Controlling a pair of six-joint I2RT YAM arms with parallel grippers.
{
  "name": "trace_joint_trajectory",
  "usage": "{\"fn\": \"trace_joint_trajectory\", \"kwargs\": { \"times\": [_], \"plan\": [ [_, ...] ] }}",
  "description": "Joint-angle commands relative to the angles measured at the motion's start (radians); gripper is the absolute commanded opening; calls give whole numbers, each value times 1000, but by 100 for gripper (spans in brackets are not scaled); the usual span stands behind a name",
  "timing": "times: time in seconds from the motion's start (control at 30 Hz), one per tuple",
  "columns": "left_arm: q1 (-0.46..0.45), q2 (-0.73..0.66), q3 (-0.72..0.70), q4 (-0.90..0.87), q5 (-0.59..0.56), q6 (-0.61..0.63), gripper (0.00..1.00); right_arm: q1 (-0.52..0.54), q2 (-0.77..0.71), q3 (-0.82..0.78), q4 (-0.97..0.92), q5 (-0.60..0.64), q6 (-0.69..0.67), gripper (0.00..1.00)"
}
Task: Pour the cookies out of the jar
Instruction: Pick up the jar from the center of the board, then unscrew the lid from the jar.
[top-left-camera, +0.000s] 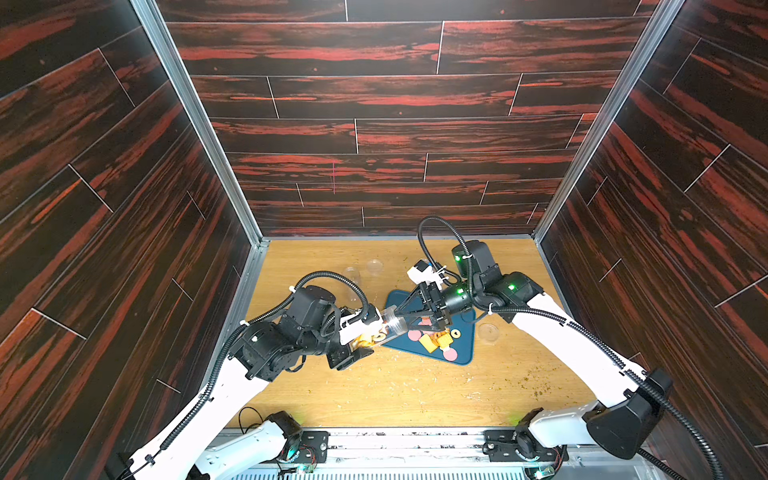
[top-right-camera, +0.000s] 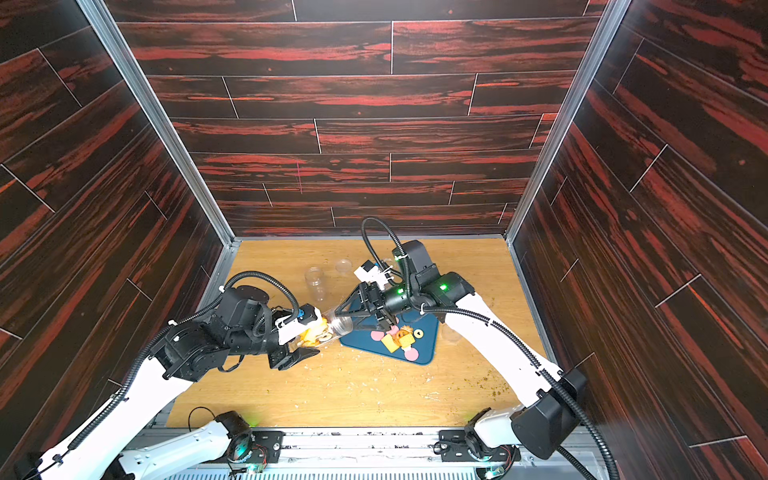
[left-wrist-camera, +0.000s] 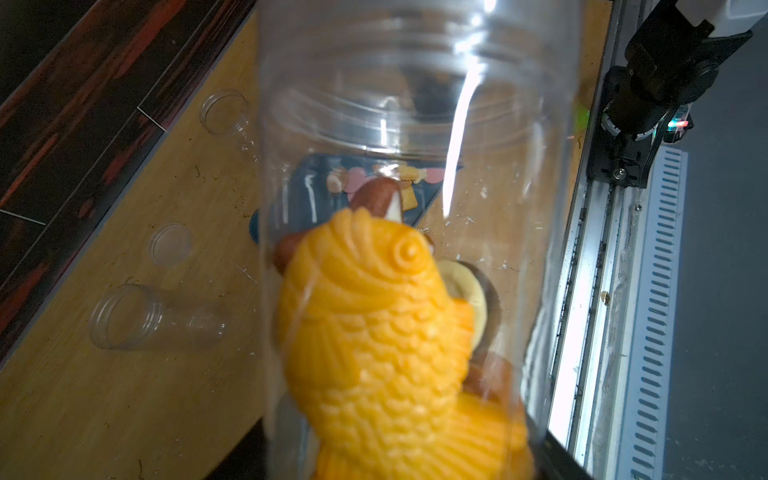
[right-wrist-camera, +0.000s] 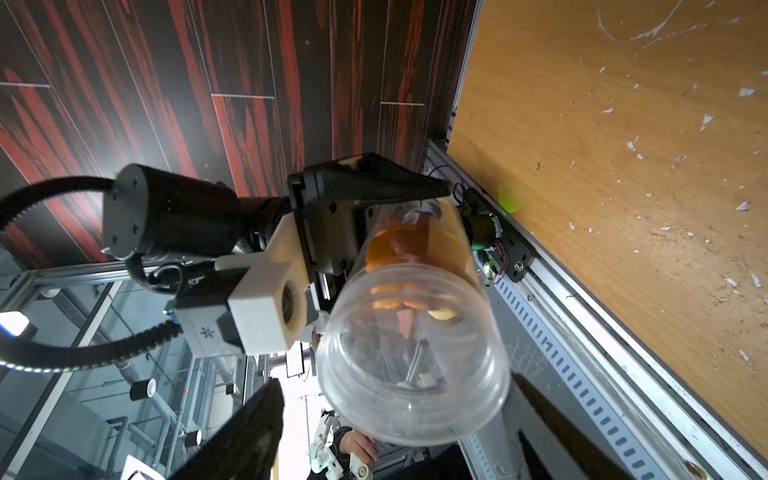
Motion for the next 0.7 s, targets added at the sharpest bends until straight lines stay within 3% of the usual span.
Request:
{"fn": "trace_joint_trajectory", "kwargs": {
  "times": [0.0, 0.67],
  "plan": [
    [1, -17, 4, -9, 16, 25, 40, 30, 27, 32, -38, -9, -35, 86],
    [1, 22, 23, -49, -1, 49, 39, 41, 88, 81, -59, 20, -75, 74]
  ]
}}
